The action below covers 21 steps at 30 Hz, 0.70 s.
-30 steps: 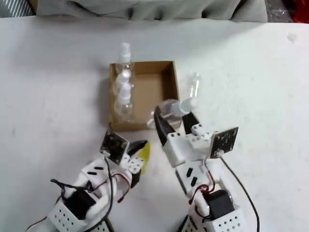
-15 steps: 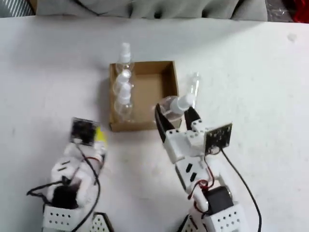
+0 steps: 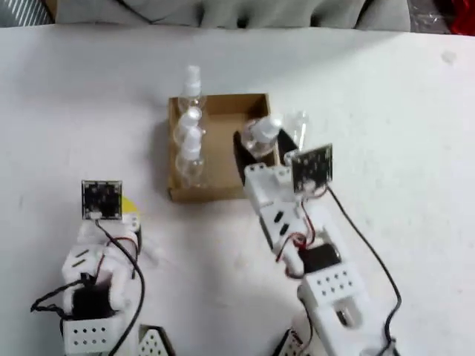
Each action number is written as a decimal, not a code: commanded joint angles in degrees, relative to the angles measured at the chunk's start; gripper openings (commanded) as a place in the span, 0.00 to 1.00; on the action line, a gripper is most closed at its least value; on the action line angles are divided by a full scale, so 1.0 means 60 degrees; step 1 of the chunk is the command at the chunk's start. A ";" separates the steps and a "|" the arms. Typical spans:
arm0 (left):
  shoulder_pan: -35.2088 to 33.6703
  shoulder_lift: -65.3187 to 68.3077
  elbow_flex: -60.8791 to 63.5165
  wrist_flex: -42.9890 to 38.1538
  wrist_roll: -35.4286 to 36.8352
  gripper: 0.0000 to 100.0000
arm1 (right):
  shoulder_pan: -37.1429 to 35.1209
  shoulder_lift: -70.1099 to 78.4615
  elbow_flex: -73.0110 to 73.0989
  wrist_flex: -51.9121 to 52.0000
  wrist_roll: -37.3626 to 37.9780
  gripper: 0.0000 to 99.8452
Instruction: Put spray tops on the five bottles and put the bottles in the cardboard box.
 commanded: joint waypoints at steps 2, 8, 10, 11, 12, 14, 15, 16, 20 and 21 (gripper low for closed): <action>-0.0095 -0.0095 -0.0015 0.0088 -0.0088 0.02 | 0.0359 0.2293 -0.2037 -0.0476 0.0103 0.02; -0.0095 -0.0095 -0.0015 0.0073 -0.0088 0.02 | 0.0535 0.4945 -0.4015 -0.0491 0.0088 0.02; -0.0095 -0.0095 -0.0015 0.0044 -0.0088 0.02 | 0.0535 0.5648 -0.4571 -0.0476 0.0117 0.02; -0.0095 -0.0095 -0.0015 0.0029 -0.0088 0.02 | 0.0535 0.5971 -0.4806 -0.0476 0.0117 0.02; -0.0095 -0.0095 -0.0015 0.0015 -0.0088 0.02 | 0.0535 0.6264 -0.5040 -0.0476 0.0117 0.02; -0.0081 -0.0095 -0.0015 0.0015 -0.0088 0.02 | 0.0535 0.6864 -0.5509 -0.0491 0.0117 0.02; -0.0066 -0.0095 -0.0015 0.0015 -0.0088 0.02 | 0.0535 0.7158 -0.5744 -0.0491 0.0117 0.02; -0.0066 -0.0095 -0.0015 0.0015 -0.0088 0.02 | 0.0535 0.7436 -0.5949 -0.0491 0.0117 0.02; -0.0051 -0.0095 -0.0015 0.0000 -0.0103 0.02 | 0.0711 0.8388 -0.6579 -0.0505 0.0147 0.02; -0.0051 -0.0095 -0.0015 0.0000 -0.0103 0.02 | 0.0799 0.8623 -0.6740 -0.0505 0.0147 0.02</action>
